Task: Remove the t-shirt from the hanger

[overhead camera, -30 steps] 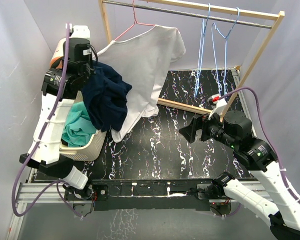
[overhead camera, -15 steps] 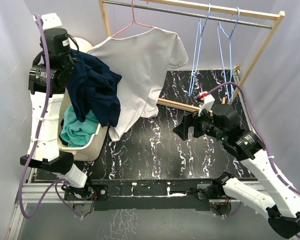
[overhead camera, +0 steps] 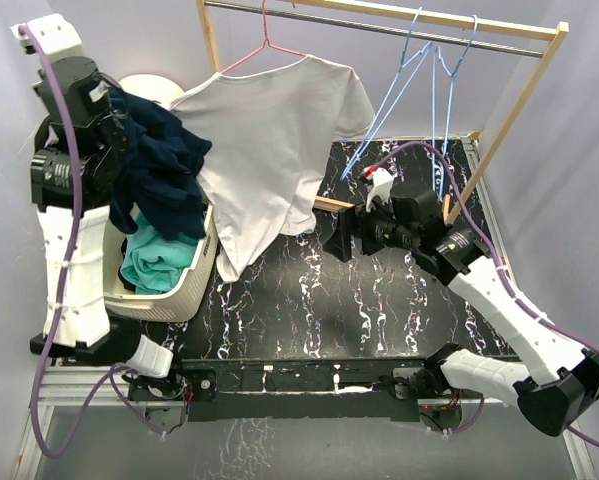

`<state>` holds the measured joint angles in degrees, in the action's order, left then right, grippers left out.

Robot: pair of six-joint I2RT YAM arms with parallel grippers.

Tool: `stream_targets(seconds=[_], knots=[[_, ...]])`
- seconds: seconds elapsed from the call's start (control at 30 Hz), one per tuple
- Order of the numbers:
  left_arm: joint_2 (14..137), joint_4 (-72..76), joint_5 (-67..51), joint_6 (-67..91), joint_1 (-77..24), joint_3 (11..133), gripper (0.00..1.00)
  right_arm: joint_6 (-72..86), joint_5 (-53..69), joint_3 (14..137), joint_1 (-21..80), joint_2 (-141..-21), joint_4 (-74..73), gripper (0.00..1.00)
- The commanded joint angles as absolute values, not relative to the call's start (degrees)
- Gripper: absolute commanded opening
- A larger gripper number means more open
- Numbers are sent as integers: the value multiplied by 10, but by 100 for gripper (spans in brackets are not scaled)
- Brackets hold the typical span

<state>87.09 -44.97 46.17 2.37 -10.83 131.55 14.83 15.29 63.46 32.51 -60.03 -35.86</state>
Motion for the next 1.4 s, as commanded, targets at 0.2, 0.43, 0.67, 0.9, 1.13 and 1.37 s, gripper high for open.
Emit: stream_targets(seconds=[0.2, 0.43, 0.67, 0.9, 1.13, 1.37], knots=[[793, -387, 495, 4, -105, 1239, 0, 136, 202, 689, 324, -638, -296, 97], [771, -351, 379, 75, -98, 992, 0, 142, 240, 647, 324, -598, -295, 97], [762, -285, 286, 122, -70, 834, 0, 122, 250, 640, 324, -551, -341, 96], [796, -253, 168, 197, 18, 724, 0, 119, 240, 629, 324, -533, -359, 96], [810, -227, 110, 232, 33, 624, 0, 123, 296, 642, 324, -526, -363, 96], [788, -203, 73, 235, 34, 570, 54, 126, 393, 709, 324, -555, -375, 94]])
